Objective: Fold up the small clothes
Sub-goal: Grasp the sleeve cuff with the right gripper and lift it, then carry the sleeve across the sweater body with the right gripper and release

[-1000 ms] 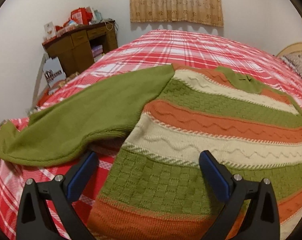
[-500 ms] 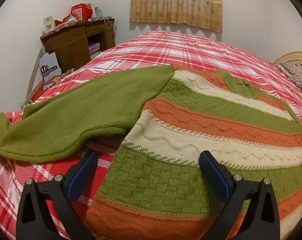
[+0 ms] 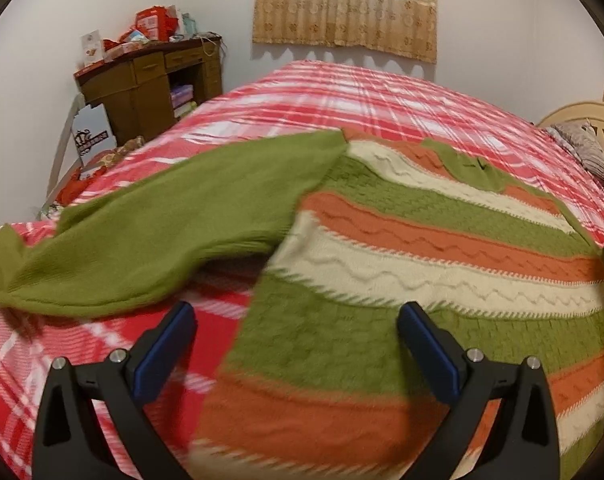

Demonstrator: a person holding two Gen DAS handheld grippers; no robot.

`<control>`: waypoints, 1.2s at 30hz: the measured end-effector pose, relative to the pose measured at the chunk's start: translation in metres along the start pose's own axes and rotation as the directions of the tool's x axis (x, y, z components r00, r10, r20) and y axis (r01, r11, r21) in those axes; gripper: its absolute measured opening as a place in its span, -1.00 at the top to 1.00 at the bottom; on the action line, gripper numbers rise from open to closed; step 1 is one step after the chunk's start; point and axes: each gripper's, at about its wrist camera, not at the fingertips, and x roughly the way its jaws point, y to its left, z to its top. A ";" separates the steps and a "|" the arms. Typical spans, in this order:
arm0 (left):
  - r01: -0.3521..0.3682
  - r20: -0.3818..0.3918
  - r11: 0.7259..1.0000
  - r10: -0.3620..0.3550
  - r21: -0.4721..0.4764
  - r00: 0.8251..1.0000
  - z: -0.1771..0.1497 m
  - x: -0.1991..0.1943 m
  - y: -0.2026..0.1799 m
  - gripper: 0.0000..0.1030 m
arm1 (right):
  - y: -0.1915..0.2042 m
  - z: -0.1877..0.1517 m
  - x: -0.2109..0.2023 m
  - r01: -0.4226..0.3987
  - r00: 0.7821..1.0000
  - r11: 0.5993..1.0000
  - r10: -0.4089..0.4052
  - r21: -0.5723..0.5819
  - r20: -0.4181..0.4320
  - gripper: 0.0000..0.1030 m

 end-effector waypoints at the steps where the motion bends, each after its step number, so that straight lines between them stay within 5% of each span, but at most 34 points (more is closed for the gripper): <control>1: -0.008 0.014 1.000 0.009 -0.010 1.000 0.000 -0.004 0.005 -1.00 | 0.009 -0.005 0.011 -0.021 1.000 1.000 0.021 -0.001 -0.017 0.87; 8: -0.135 0.128 0.987 0.145 -0.083 0.981 0.002 -0.022 0.054 -1.00 | 0.082 -0.049 0.103 -0.124 0.984 0.991 0.117 -0.051 -0.134 0.87; 13: -0.108 0.016 0.987 0.111 -0.121 0.994 -0.007 0.010 0.069 -1.00 | 0.114 -0.083 0.153 -0.154 0.970 0.985 0.136 -0.075 -0.203 0.87; 23: -0.140 0.030 0.985 0.143 -0.096 0.989 -0.006 0.015 0.061 -1.00 | 0.138 -0.115 0.198 -0.190 0.952 0.979 0.168 -0.066 -0.258 0.87; 25: -0.144 0.032 0.985 0.147 -0.094 0.989 -0.007 0.015 0.062 -1.00 | 0.141 -0.117 0.205 -0.260 0.929 0.964 0.235 -0.052 -0.285 0.86; 27: -0.144 0.034 0.985 0.148 -0.094 0.988 -0.008 0.015 0.062 -1.00 | 0.147 -0.124 0.213 -0.370 0.868 0.929 0.347 0.004 -0.356 0.86; 29: -0.145 0.036 0.985 0.149 -0.093 0.988 -0.009 0.015 0.063 -1.00 | 0.153 -0.127 0.212 -0.391 0.850 0.920 0.355 -0.013 -0.388 0.86; 33: -0.146 0.035 0.985 0.149 -0.093 0.988 -0.009 0.015 0.063 -1.00 | 0.145 -0.116 0.178 -0.346 0.910 0.934 0.313 -0.085 -0.273 0.86; 36: -0.147 0.036 0.985 0.151 -0.093 0.988 -0.009 0.015 0.063 -1.00 | 0.125 -0.108 0.169 -0.295 0.936 0.954 0.277 -0.054 -0.219 0.86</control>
